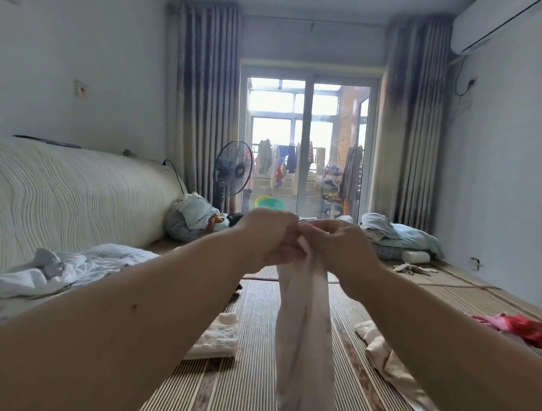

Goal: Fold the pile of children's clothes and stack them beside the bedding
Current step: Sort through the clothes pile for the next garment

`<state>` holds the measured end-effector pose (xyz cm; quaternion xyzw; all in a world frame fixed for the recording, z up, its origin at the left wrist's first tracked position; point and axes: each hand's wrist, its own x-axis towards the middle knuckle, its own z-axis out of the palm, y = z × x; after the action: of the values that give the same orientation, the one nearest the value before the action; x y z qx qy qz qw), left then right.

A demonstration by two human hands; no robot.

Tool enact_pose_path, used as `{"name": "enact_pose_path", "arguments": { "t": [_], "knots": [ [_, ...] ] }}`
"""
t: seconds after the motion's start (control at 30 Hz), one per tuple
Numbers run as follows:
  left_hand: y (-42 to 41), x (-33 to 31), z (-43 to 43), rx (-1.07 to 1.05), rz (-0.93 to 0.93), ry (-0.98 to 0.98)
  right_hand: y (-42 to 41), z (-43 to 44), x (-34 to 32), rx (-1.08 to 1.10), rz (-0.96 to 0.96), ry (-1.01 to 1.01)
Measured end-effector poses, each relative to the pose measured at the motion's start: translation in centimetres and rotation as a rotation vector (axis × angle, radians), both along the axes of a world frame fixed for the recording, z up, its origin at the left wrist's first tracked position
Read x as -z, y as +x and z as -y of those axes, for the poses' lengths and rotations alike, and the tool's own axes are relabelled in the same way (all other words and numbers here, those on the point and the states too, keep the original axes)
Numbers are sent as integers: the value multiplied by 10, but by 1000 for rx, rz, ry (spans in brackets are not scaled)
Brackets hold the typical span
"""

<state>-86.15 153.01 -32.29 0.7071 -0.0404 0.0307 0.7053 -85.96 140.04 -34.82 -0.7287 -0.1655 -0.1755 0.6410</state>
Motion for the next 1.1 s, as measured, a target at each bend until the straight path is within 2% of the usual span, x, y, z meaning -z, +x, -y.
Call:
{"name": "enact_pose_path", "arguments": {
  "t": [0.07,0.13,0.23,0.27,0.3,0.4,0.53,0.6,0.73,0.83,0.9,1.0,1.1],
  "knots": [
    [-7,-7,-2,71,-48,24,-4,6,-2,-158,-69,-16],
    [-13,-10,-5,118,-18,138,-4,10,-3,-194,-101,-39],
    [-8,-2,-16,2,297,507,-3,15,-9,-123,-109,-65],
    [-8,2,-20,-7,340,580,-2,18,-13,-120,-112,-61],
    [-6,6,-25,63,309,585,-1,21,-16,-140,-119,-57],
    [0,13,-34,409,134,423,-2,32,-30,-280,-138,-72],
    [13,5,-37,469,135,243,1,48,-46,-296,-98,-204],
    [16,-5,-34,479,170,302,5,54,-52,-263,-78,-292],
    [28,-25,-26,202,269,705,18,59,-59,-9,85,-648],
    [48,-33,-18,-81,337,955,44,55,-57,131,164,-749],
    [67,-34,-11,-123,323,959,64,49,-51,158,135,-697],
    [96,-26,-5,-113,245,852,97,41,-42,183,67,-553],
    [127,-15,-2,-211,346,849,129,35,-35,252,131,-521]
  ]
}}
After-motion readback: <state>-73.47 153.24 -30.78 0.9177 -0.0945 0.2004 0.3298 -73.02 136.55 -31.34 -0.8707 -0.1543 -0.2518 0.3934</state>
